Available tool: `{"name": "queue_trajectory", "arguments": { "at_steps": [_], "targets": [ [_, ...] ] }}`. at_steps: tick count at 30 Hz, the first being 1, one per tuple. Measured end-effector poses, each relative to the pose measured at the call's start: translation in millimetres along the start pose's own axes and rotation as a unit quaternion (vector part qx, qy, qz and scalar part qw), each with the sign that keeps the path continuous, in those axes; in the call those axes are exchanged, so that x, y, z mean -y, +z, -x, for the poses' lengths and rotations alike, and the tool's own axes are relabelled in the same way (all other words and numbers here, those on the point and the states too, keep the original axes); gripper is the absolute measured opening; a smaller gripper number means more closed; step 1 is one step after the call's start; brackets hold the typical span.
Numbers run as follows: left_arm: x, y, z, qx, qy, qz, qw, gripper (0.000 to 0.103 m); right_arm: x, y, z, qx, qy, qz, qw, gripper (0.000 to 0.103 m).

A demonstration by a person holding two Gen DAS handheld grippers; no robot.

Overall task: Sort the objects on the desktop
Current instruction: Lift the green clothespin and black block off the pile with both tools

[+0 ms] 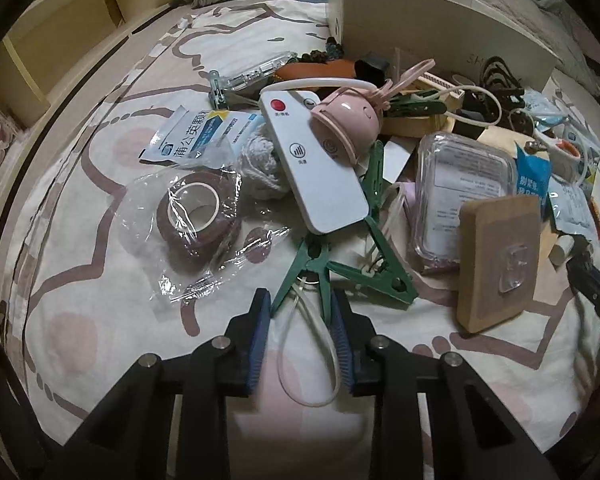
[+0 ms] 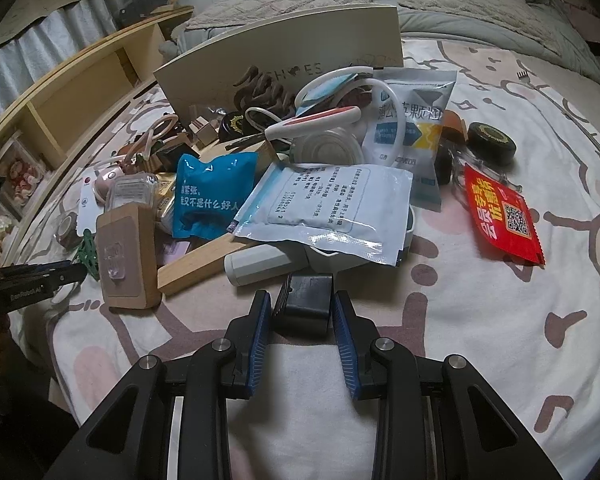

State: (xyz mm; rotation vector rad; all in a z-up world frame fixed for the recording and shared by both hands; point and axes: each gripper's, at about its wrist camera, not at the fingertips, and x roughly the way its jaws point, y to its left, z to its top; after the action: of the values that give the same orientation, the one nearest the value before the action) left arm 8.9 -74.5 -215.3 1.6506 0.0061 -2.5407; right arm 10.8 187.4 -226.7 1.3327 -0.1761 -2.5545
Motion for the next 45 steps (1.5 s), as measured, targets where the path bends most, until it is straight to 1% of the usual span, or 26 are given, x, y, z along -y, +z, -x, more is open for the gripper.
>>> {"name": "queue_trajectory", "arguments": {
  "at_steps": [5, 9, 21, 30, 32, 36, 40, 42, 45],
  "targets": [
    [-4, 0, 3, -0.002, -0.024, 0.015, 0.9996, 0.030, 0, 0, 2, 0.000, 0.002, 0.000, 1.000, 0.032],
    [-6, -1, 5, -0.003, -0.028, 0.021, 0.9994, 0.030, 0, 1, 3, 0.000, 0.005, -0.001, 1.000, 0.032],
    [-22, -2, 15, 0.007, -0.017, 0.043, 0.9989, 0.030, -4, 2, 9, 0.004, 0.011, 0.003, 1.000, 0.031],
    [-20, -4, 24, 0.020, -0.016, 0.037, 0.9990, 0.030, -6, 3, 15, 0.011, 0.012, 0.007, 1.000, 0.031],
    [-19, -5, 25, 0.021, -0.017, 0.036, 0.9990, 0.030, -6, 4, 13, 0.004, 0.014, 0.005, 1.000, 0.031],
    [-15, -4, 25, 0.023, -0.019, 0.031, 0.9991, 0.030, 1, 5, 3, -0.012, 0.009, -0.022, 1.000, 0.031],
    [-13, -4, 27, 0.026, -0.020, 0.028, 0.9991, 0.030, 1, 8, 4, -0.004, 0.002, -0.011, 1.000, 0.031],
    [-13, -3, 27, 0.026, -0.021, 0.028, 0.9990, 0.030, 0, 7, 5, -0.003, 0.001, -0.006, 1.000, 0.029],
    [-14, -2, 28, 0.028, -0.022, 0.030, 0.9989, 0.030, -3, 6, 6, -0.002, 0.000, 0.003, 1.000, 0.029]
  ]
}}
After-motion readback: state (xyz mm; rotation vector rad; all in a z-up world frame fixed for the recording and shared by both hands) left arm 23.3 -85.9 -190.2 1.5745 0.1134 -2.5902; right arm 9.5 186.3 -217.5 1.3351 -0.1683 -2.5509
